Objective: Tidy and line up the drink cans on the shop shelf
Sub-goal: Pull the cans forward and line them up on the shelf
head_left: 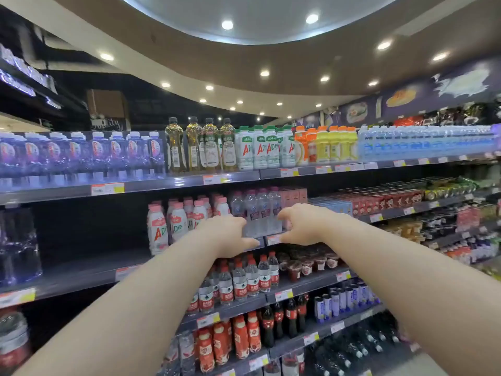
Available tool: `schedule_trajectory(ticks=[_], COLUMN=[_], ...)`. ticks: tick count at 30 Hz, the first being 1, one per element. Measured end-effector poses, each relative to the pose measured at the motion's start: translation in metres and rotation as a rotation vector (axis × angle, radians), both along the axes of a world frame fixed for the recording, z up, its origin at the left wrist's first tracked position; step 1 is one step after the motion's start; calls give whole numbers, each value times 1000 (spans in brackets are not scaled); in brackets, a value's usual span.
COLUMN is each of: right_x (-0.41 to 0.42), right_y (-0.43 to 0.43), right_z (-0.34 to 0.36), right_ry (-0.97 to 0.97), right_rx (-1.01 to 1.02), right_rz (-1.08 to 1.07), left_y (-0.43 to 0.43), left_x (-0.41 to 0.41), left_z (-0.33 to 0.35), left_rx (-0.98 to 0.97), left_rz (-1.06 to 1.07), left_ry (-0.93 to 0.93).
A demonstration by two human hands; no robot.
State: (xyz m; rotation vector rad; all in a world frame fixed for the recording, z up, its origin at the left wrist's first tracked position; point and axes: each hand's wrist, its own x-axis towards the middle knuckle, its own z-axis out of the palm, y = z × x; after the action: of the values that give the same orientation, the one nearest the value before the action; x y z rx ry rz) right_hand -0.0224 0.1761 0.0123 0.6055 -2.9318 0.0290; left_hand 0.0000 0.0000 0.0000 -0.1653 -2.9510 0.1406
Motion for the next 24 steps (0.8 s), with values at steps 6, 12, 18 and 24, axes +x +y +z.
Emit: schedule_trajectory(ticks=[6, 12, 18, 24], right_x=[-8, -19, -25, -48], right_y=[99, 238, 371, 473], right_z=[-13, -23, -35, -50], right_ry=[-49, -70, -121, -144], right_rx=[-2, 2, 50, 69], right_rz=[-126, -248, -335, -421], left_y=[100, 240, 381, 490], left_x=[-30, -67, -99, -139], left_z=[-10, -26, -47, -63], left_rx=[-38, -6, 55, 57], left_rz=[-106, -248, -364, -466], left_ry=[-29, -60, -138, -192])
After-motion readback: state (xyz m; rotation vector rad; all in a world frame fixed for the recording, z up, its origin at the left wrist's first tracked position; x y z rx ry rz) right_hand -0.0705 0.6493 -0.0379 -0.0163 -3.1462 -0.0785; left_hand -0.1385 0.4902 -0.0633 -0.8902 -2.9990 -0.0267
